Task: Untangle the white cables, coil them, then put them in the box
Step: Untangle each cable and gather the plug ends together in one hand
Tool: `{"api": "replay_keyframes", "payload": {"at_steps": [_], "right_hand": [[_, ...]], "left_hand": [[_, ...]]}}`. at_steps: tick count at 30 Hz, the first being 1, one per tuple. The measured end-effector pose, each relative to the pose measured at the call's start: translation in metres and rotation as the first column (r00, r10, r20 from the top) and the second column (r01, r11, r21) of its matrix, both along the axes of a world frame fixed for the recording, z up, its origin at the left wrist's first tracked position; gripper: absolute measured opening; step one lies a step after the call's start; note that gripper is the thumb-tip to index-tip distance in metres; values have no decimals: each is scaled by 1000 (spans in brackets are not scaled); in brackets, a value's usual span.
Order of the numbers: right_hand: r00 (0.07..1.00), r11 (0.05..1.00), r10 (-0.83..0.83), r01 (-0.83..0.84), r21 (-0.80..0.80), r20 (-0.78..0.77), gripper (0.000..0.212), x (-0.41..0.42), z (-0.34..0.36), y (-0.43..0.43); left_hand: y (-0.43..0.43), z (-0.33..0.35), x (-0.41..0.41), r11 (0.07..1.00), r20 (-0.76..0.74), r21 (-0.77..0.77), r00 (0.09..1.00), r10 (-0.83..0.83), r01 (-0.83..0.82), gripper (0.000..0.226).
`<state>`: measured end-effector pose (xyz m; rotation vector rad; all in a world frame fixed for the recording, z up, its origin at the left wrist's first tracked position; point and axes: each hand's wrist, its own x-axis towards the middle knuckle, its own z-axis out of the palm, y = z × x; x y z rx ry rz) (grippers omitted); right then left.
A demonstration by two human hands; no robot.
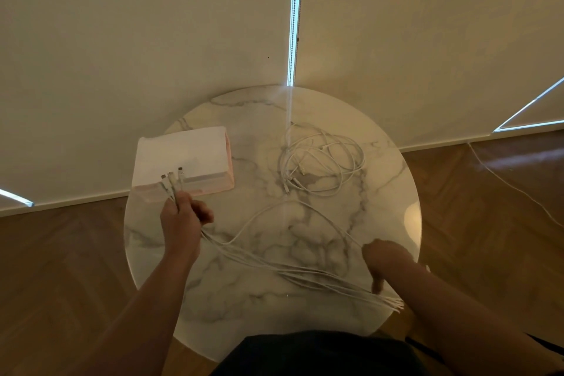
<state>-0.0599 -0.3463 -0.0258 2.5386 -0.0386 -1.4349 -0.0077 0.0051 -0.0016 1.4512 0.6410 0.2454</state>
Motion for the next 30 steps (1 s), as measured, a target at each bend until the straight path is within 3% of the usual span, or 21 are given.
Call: {"api": "replay_keyframes", "payload": {"at_steps": [4,7,12,16,20,23,25,26,28,30], "right_hand": [[937,981,43,-106,164,347,36,19,7,46],[864,944,-27,-143,297,503,28,22,-9,75],[867,954,-216,88,287,450,42,16,-42,57],[843,941,-295,175,288,450,31,9,-44,37],[883,960,-210,104,262,420,29,4,-31,34],[981,992,-87,70,101,174,33,-1,-28,17],[999,998,-54,54,-33,0,30,-1,-17,6],[999,997,-42,41,-71,-6,29,1,-10,4],[991,999,0,7,-54,135,30,13,4,14],[946,992,23,-61,108,324,32,27,12,38]], "left_hand": [[-8,15,1,990,63,-116,995,-77,84,33],[-11,24,-2,972,93,-183,987,-132,147,33],[-8,33,-6,944,137,-244,972,-191,220,34],[-7,33,-7,939,129,-263,973,-191,220,34],[-10,30,-7,934,112,-280,974,-198,222,33],[-11,30,-5,929,110,-297,975,-196,220,33],[-12,31,-3,924,115,-311,974,-195,222,33],[-13,32,-2,922,118,-316,974,-194,222,33],[-16,32,0,922,121,-316,973,-195,224,33],[-20,33,0,922,118,-309,971,-206,233,32]]}}
